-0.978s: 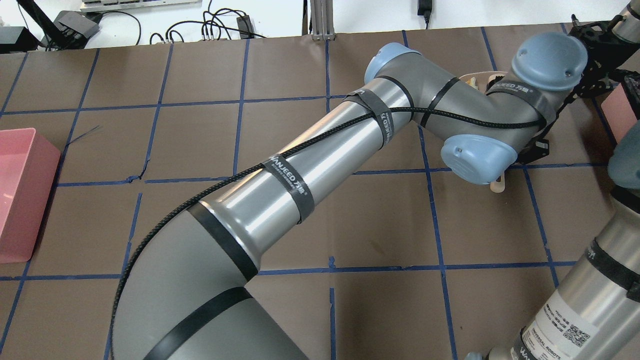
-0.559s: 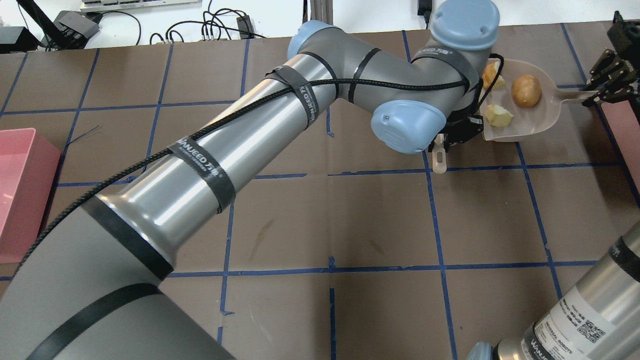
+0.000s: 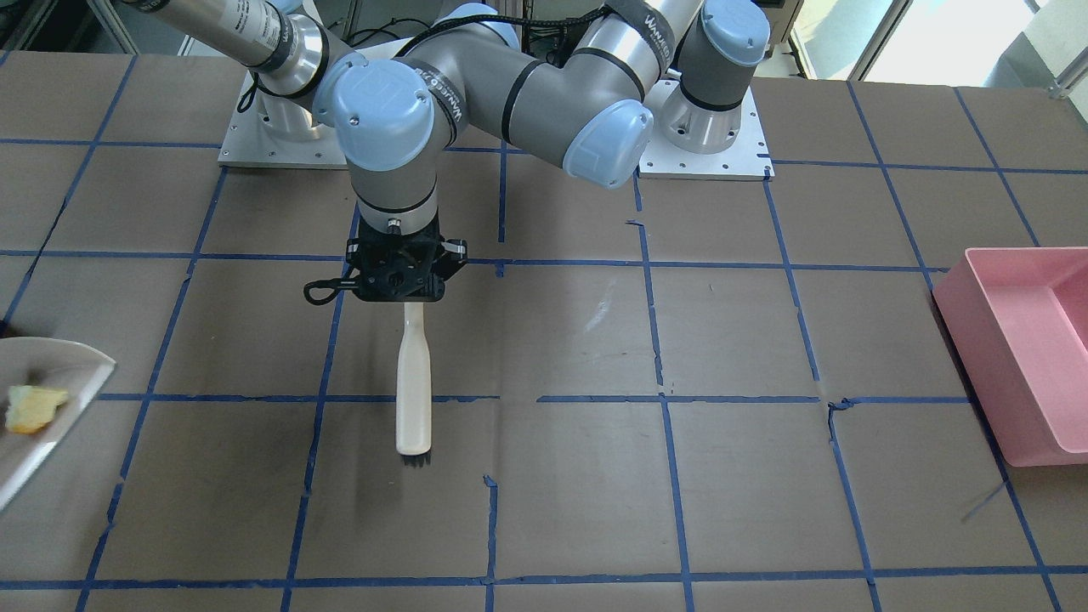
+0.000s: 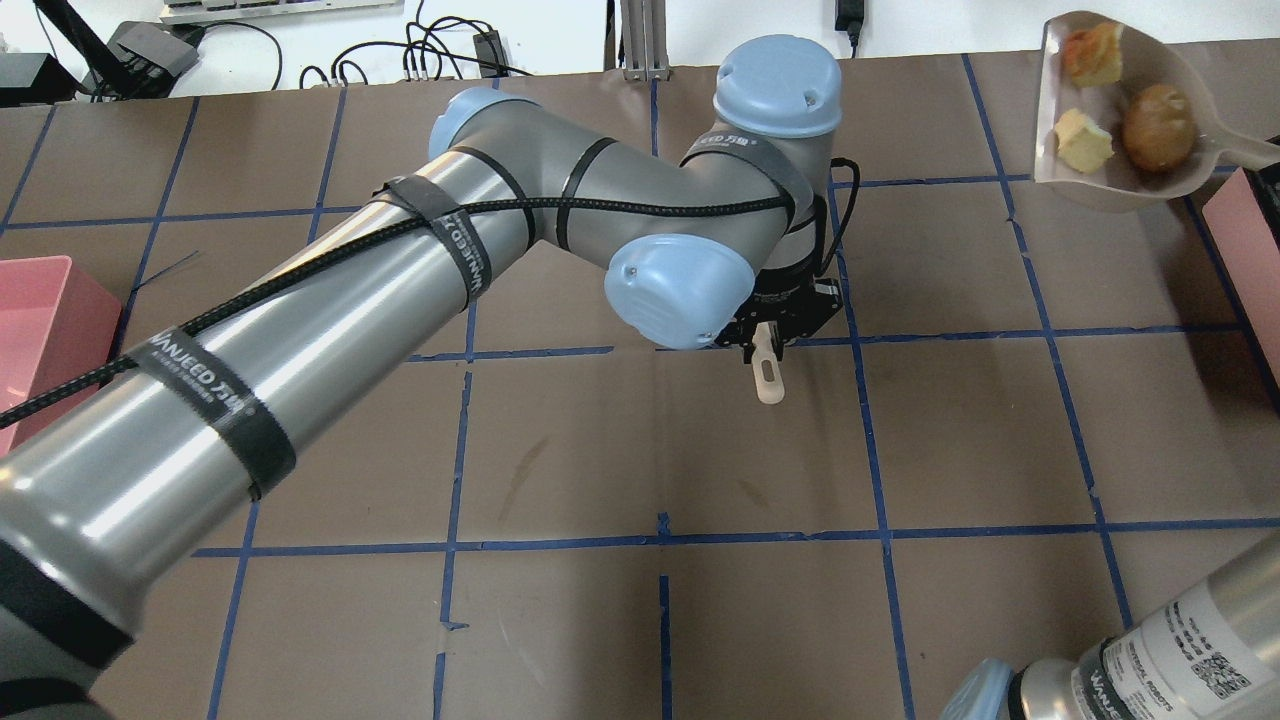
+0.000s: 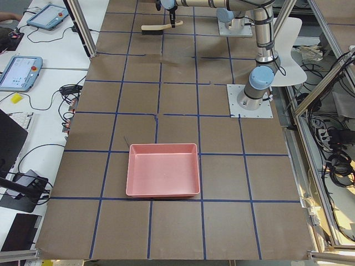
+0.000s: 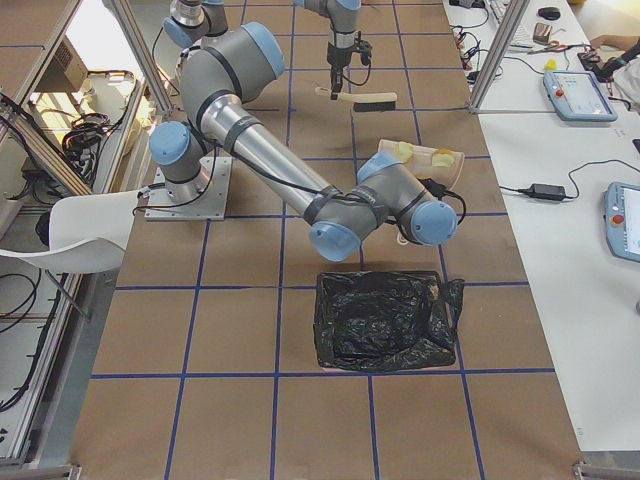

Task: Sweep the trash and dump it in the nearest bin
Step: 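Lift the loaded dustpan with the right gripper while the left gripper withdraws the brush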

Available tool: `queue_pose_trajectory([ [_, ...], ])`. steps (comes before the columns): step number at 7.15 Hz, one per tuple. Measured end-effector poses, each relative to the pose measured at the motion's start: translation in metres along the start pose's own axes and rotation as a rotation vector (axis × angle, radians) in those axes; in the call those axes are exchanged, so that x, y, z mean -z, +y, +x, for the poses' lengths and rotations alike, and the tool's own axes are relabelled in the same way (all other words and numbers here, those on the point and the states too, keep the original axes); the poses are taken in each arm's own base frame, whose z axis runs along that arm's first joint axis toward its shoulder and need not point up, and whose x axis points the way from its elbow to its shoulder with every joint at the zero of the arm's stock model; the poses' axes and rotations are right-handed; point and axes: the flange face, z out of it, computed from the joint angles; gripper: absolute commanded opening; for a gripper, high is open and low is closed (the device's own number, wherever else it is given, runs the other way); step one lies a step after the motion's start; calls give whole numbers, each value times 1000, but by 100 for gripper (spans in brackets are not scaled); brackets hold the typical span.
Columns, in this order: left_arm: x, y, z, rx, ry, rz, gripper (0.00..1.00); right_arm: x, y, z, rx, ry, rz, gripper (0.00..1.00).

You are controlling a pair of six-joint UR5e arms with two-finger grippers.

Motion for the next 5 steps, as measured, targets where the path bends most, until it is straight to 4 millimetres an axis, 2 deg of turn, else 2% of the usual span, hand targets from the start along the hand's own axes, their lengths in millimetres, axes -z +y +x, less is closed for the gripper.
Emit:
queue_pose_trajectory([
  [1, -8, 26, -21, 34, -21, -28, 3, 42, 38, -22, -77, 50, 0, 0],
  [3, -23, 75, -57, 82, -54, -70, 3, 123, 137, -75, -247, 142, -32, 0],
  [5, -41, 111, -77, 104, -77, -100, 3, 186, 213, -111, -347, 204, -130, 0],
])
